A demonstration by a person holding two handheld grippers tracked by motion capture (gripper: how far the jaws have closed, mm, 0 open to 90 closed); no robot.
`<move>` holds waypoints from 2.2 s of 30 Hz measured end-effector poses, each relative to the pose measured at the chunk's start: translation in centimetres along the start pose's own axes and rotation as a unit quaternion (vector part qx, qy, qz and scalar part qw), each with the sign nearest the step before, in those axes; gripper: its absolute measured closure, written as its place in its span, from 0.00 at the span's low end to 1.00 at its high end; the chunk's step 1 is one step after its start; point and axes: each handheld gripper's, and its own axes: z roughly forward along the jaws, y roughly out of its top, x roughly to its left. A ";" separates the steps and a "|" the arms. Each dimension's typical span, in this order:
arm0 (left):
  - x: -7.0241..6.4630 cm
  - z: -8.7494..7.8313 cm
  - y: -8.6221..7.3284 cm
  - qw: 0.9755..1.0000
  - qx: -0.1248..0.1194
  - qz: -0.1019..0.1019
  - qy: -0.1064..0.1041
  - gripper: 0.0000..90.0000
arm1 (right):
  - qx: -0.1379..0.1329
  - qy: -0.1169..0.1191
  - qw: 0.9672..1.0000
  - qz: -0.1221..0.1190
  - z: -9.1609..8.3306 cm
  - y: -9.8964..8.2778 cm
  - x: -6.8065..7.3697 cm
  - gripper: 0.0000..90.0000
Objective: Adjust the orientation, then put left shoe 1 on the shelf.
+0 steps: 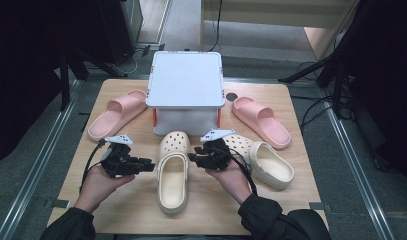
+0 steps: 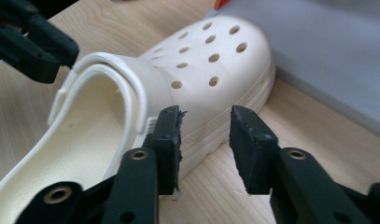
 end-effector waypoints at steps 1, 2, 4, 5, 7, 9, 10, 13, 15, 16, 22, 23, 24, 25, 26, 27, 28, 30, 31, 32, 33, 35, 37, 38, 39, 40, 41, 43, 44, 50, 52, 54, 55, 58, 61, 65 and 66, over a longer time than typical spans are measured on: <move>0.1 -0.1 0.4 1.000 -0.003 0.004 0.005 0.72 | -0.003 -0.001 1.000 0.002 -0.4 0.0 0.1 0.66; 0.1 -0.1 0.4 1.000 -0.003 0.004 0.005 0.72 | -0.003 -0.001 1.000 0.002 -0.4 0.0 0.1 0.66; 0.5 -0.4 1.2 1.000 -0.017 0.009 0.003 0.72 | -0.007 0.009 1.000 0.015 -1.3 -0.3 0.3 0.61; 0.5 -0.4 1.2 1.000 -0.017 0.009 0.003 0.72 | -0.007 0.009 1.000 0.015 -1.3 -0.3 0.3 0.61; 0.8 -0.9 2.2 0.999 -0.028 0.023 -0.004 0.74 | -0.011 0.026 0.999 0.023 -2.0 -0.5 0.6 0.60; 1.2 -1.4 3.1 0.999 -0.035 0.025 -0.004 0.79 | -0.015 0.036 0.999 0.025 -2.3 -0.6 0.9 0.58; 1.2 -1.4 3.1 0.999 -0.035 0.025 -0.004 0.82 | -0.015 0.036 0.999 0.025 -2.3 -0.6 0.9 0.58; 1.7 -2.0 4.9 0.998 -0.050 0.030 -0.012 0.88 | -0.014 0.043 0.998 0.033 -2.5 -0.9 1.5 0.56; 1.8 -2.1 5.5 0.998 -0.048 0.038 -0.008 0.90 | -0.008 0.045 0.998 0.037 -2.4 -1.2 1.8 0.54; 1.8 -2.0 5.9 0.998 -0.045 0.042 -0.008 0.90 | -0.008 0.045 0.998 0.038 -2.4 -1.3 1.9 0.54; 2.4 -2.0 7.6 0.998 -0.042 0.049 -0.016 0.91 | -0.005 0.039 0.999 0.029 -2.4 -1.7 2.9 0.50; 2.5 -2.0 8.0 0.998 -0.041 0.052 -0.015 0.91 | -0.004 0.037 0.999 0.028 -2.3 -1.7 3.1 0.50; 2.6 -2.0 8.2 0.998 -0.042 0.050 -0.015 0.91 | 0.001 0.037 0.999 0.029 -2.3 -1.8 3.3 0.50; 2.9 -2.2 9.0 0.997 -0.047 0.051 -0.016 0.92 | 0.011 0.032 0.999 0.026 -2.0 -1.9 3.6 0.48; 2.9 -2.2 9.0 0.997 -0.047 0.051 -0.016 0.92 | 0.016 0.029 0.999 0.025 -1.9 -2.1 3.8 0.48; 2.9 -2.3 9.4 0.997 -0.049 0.053 -0.014 0.92 | 0.020 0.029 0.999 0.025 -1.7 -2.1 3.9 0.47; 3.0 -2.6 10.1 0.997 -0.053 0.053 -0.016 0.92 | 0.024 0.027 0.999 0.030 -1.6 -2.2 4.0 0.47; 3.0 -2.7 10.4 0.997 -0.055 0.056 -0.013 0.92 | 0.025 0.026 0.999 0.030 -1.5 -2.3 4.1 0.46; 3.0 -3.1 11.3 0.997 -0.056 0.060 -0.013 0.92 | 0.026 0.024 0.999 0.033 -1.4 -2.3 4.3 0.46; 3.0 -3.1 11.3 0.997 -0.056 0.060 -0.013 0.94 | 0.026 0.024 0.999 0.033 -1.4 -2.3 4.3 0.46; 2.8 -3.4 11.9 0.996 -0.062 0.067 -0.004 0.96 | 0.022 0.026 0.999 0.038 -1.3 -2.3 4.4 0.46; 2.6 -3.7 12.7 0.995 -0.062 0.073 -0.005 0.97 | 0.021 0.026 0.998 0.047 -1.2 -2.5 4.5 0.46; 2.6 -3.8 13.2 0.995 -0.063 0.072 -0.001 0.98 | 0.021 0.023 0.998 0.050 -1.1 -2.5 4.5 0.46; 2.7 -3.8 13.6 0.995 -0.063 0.072 -0.004 0.98 | 0.020 0.021 0.998 0.051 -1.1 -2.6 4.6 0.46; 2.9 -4.0 14.5 0.996 -0.068 0.065 -0.005 0.98 | 0.019 0.017 0.998 0.052 -1.0 -2.6 4.6 0.46; 2.9 -4.0 14.5 0.996 -0.068 0.065 -0.005 0.99 | 0.019 0.017 0.998 0.052 -1.0 -2.6 4.6 0.46; 3.0 -4.0 14.9 0.996 -0.070 0.063 -0.007 0.99 | 0.019 0.013 0.998 0.050 -0.9 -2.7 4.7 0.46; 3.3 -4.0 16.1 0.995 -0.074 0.065 -0.011 0.99 | 0.020 0.007 0.998 0.056 -0.9 -2.8 4.7 0.46; 3.3 -4.0 16.1 0.995 -0.074 0.065 -0.011 0.99 | 0.020 0.007 0.998 0.056 -0.9 -2.8 4.7 0.46; 4.8 -3.1 16.9 0.997 -0.054 0.061 0.008 0.99 | 0.019 -0.003 0.997 0.075 -0.3 -3.0 4.6 0.47; 5.1 -3.0 16.8 0.997 -0.051 0.060 0.010 0.99 | 0.019 -0.004 0.997 0.076 -0.2 -3.0 4.7 0.47; 5.6 -2.8 16.7 0.997 -0.050 0.055 0.015 0.99 | 0.019 -0.003 0.996 0.083 0.2 -3.0 4.8 0.47; 5.9 -2.7 16.6 0.997 -0.049 0.052 0.014 0.99 | 0.018 -0.005 0.996 0.085 0.7 -2.9 4.8 0.47; 6.5 -2.5 16.4 0.998 -0.049 0.048 0.013 0.99 | 0.024 -0.013 0.996 0.091 1.4 -2.8 4.8 0.47; 6.6 -2.5 16.3 0.997 -0.051 0.049 0.013 0.98 | 0.028 -0.026 0.995 0.092 2.0 -2.7 4.7 0.50; 6.5 -2.5 16.3 0.997 -0.051 0.052 0.016 0.98 | 0.035 -0.035 0.994 0.096 2.9 -2.5 4.5 0.54; 6.5 -2.5 16.3 0.997 -0.051 0.053 0.019 0.98 | 0.035 -0.035 0.994 0.096 2.9 -2.5 4.5 0.54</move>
